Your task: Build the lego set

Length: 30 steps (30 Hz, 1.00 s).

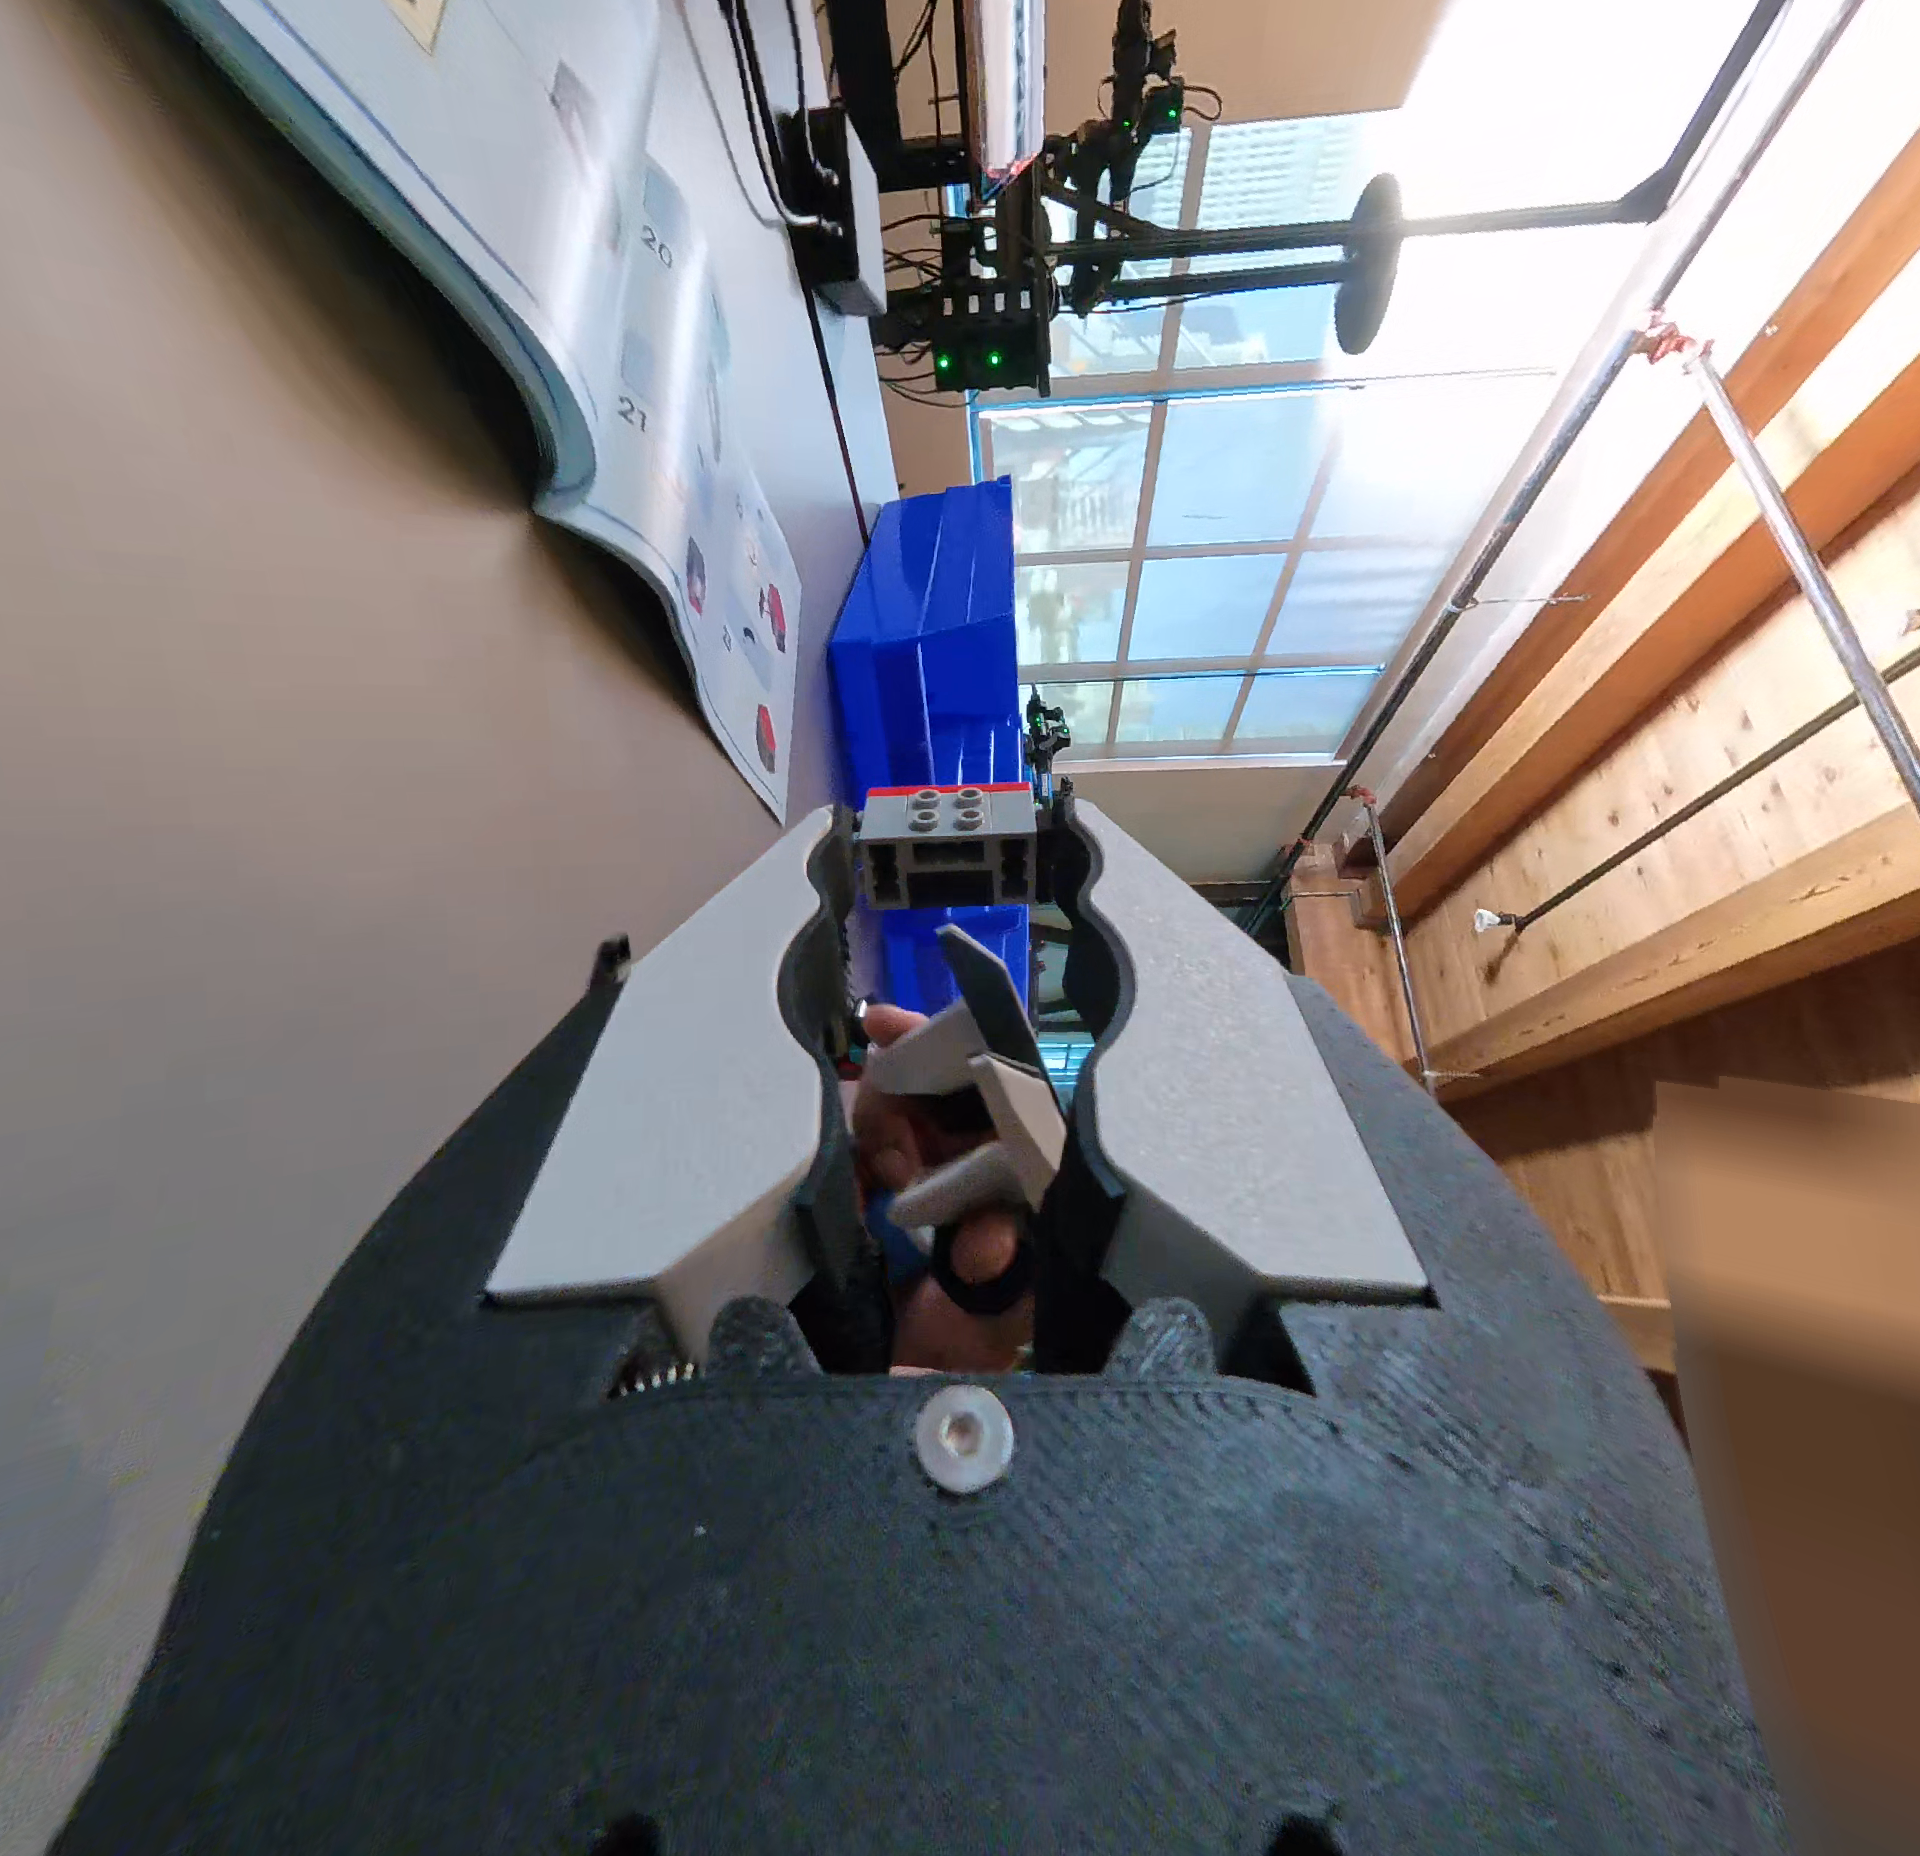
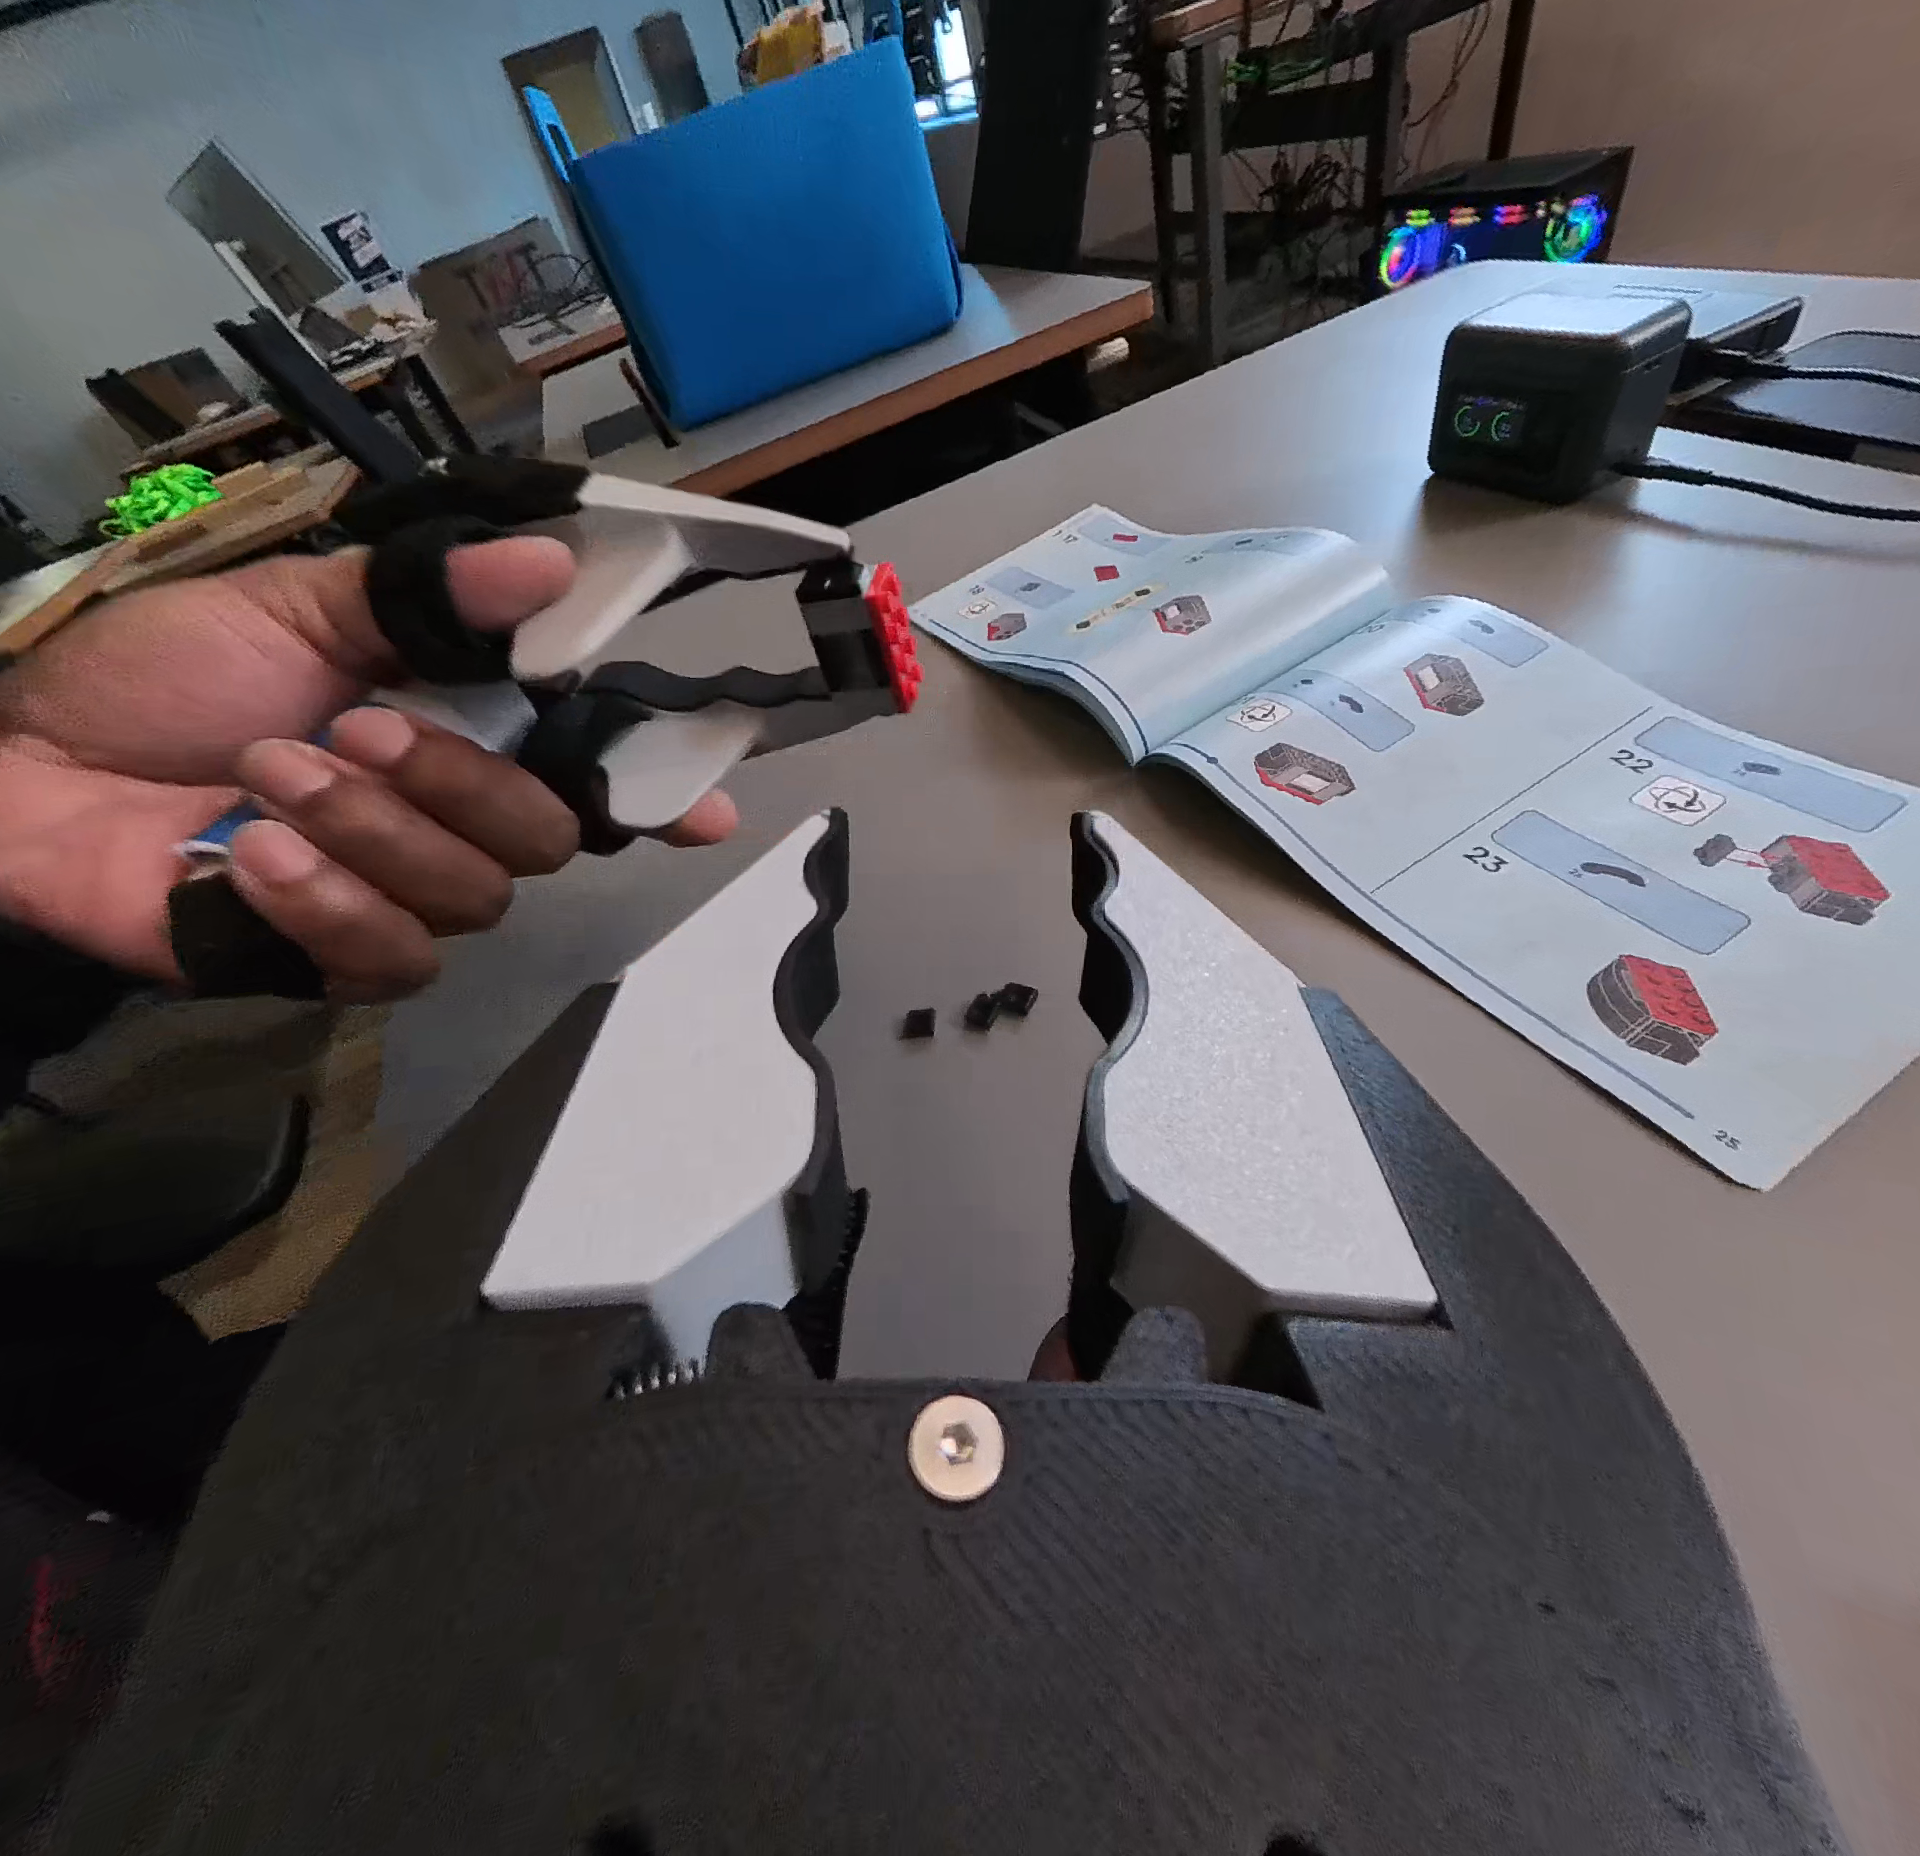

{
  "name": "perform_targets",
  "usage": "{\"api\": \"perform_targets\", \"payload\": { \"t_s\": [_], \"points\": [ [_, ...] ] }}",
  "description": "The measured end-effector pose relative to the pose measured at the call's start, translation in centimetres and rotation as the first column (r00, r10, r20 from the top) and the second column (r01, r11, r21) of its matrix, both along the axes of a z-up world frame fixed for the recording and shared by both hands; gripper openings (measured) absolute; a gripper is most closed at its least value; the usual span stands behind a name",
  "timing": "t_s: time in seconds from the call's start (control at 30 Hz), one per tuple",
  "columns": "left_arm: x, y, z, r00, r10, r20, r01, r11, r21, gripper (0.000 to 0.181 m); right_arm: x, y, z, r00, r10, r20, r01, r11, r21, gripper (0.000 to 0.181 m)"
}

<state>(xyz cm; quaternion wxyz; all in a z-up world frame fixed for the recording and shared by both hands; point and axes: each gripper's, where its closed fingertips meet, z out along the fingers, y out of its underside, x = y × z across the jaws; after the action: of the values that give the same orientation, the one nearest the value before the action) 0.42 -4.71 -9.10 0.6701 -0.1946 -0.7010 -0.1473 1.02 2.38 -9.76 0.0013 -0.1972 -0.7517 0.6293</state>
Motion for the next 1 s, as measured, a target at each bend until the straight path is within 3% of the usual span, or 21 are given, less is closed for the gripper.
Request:
{"api": "perform_targets", "payload": {
  "t_s": [0.13, 0.27, 0.37, 0.5, 0.7, 0.83, 1.0],
  "points": [
    [0.4, 1.3, -0.3, 0.998, 0.025, 0.059, -0.023, 0.999, -0.023, 0.038, 0.4, -0.5, 0.2, 0.999, 0.036, 0.003, -0.036, 0.997, -0.071, 0.045],
    [0.1, 3.4, -0.1, 1.0, 0.004, 0.017, 0.0, 0.97, -0.245, 0.038, 0.7, -0.3, 1.1, 0.998, 0.042, -0.055, -0.047, 0.995, -0.088, 0.047],
    [-0.6, 5.2, 0.5, 0.998, -0.044, -0.049, 0.016, 0.881, -0.473, 0.039, 0.5, 0.4, 2.1, 0.996, 0.015, -0.089, -0.024, 0.995, -0.099, 0.046],
    [-1.2, 7.7, 1.3, 0.991, -0.109, -0.083, 0.03, 0.761, -0.648, 0.039, -0.8, 1.7, 2.7, 0.982, -0.069, -0.178, 0.058, 0.996, -0.063, 0.043],
    [-1.4, 9.5, 1.0, 0.984, -0.158, -0.078, 0.055, 0.696, -0.716, 0.039, -1.6, 2.5, 2.3, 0.977, -0.099, -0.19, 0.093, 0.995, -0.041, 0.023],
    [-1.2, 9.9, 1.3, 0.977, -0.19, -0.099, 0.061, 0.69, -0.722, 0.04, -1.5, 2.7, 2.6, 0.981, -0.09, -0.174, 0.078, 0.994, -0.074, 0.022],
    [-0.4, 9.4, 3.5, 0.94, -0.274, -0.202, 0.066, 0.729, -0.681, 0.07, -1.8, 3.7, 4.1, 0.998, -0.057, -0.008, 0.053, 0.968, -0.246, 0.022]
  ]
}}
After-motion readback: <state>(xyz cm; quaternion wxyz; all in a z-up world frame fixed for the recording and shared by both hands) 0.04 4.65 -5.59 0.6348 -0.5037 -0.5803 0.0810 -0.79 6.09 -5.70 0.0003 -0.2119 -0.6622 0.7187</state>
